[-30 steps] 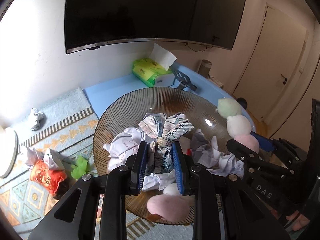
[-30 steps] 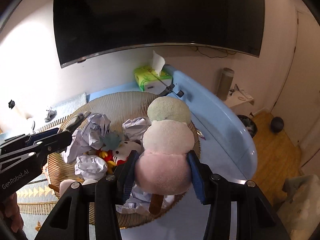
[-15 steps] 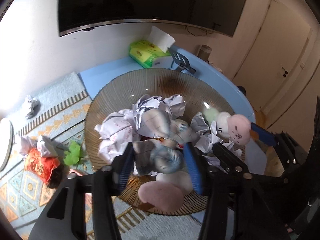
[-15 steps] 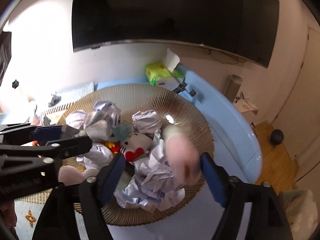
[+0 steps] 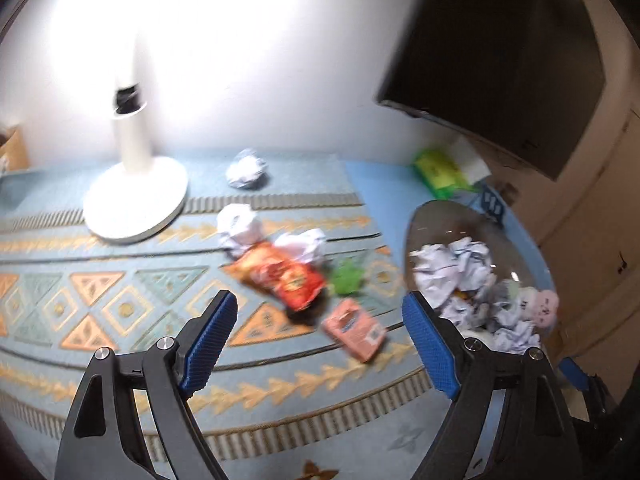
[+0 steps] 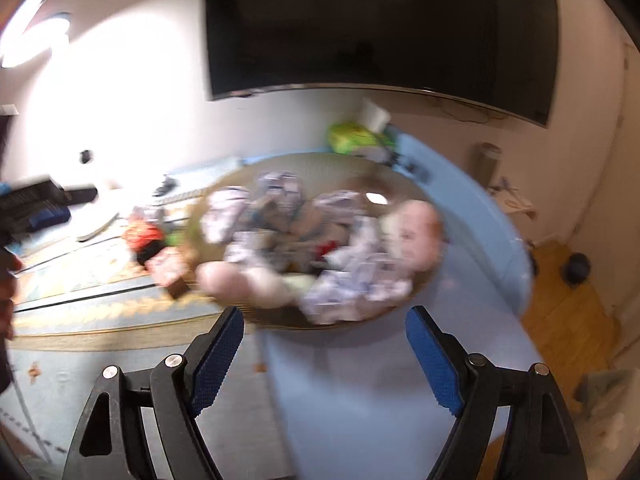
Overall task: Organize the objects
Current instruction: 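Grasp a paper ball with the left tool while the right tool grasps the pink juice box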
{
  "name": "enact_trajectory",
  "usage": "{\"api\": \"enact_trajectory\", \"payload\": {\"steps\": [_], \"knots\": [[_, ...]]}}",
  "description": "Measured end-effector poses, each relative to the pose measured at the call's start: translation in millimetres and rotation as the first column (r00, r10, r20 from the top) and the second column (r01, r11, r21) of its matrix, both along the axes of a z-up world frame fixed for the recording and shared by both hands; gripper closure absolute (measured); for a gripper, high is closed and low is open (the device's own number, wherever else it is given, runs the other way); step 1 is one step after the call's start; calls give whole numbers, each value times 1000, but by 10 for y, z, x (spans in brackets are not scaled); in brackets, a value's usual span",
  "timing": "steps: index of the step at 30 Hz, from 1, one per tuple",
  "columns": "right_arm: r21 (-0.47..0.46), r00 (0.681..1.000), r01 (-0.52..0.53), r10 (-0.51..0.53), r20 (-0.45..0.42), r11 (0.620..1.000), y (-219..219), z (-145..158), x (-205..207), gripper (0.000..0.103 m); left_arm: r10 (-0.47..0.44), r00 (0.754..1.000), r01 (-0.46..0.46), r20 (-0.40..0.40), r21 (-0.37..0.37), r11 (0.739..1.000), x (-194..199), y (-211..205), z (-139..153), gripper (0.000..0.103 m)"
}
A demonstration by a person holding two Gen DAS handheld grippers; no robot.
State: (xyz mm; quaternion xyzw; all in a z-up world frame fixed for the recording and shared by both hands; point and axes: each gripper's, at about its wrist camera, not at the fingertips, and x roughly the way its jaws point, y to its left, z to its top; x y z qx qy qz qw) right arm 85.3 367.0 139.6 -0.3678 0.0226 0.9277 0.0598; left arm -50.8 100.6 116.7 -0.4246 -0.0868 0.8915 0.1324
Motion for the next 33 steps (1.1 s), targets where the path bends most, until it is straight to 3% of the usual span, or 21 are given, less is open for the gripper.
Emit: {"api": "enact_trajectory", "payload": {"steps": [3,8,12,16,19,21,23,26,30,33], "knots": [[-13,995,-97,97,-12,995,-221,8,-46,21,119,990,-122,71,29,992,71,-380,-145,19],[-24,960,-281,281,-5,959,-719,-77,-146,21,210,974,-211,83,14,977,235,-785,-264,19],[-70,898,-433,437,46,899,-1162,-272,-249,20,184,977,-181,106,-39,983,326,-935,-367,19],[-88,858,-483,491,152,871,-1589,-585,-381,20,133,983,-127,125,-54,990,261,-981,-431,19],[-29,860,-465,460,221,885,-1808,-798,-537,20,97,988,-96,116,-20,995,8,-967,-440,19],[17,884,-409,391,258,912,-1860,-903,-670,20,94,991,-92,91,-19,996,-230,-928,-439,19],[8,911,-312,297,286,950,-1818,-991,-829,17,92,994,-92,58,-4,996,-494,-882,-454,19],[-23,950,-158,159,268,987,-1700,-1025,-998,9,64,997,-66,54,42,997,-882,-780,-568,20],[-14,965,-70,71,253,997,-1659,-1036,-1205,5,39,994,-47,106,79,996,-1229,-579,-828,24],[-12,970,-15,17,241,1000,-1632,-1035,-1351,4,37,995,-46,96,86,995,-1361,-448,-896,26]]}}
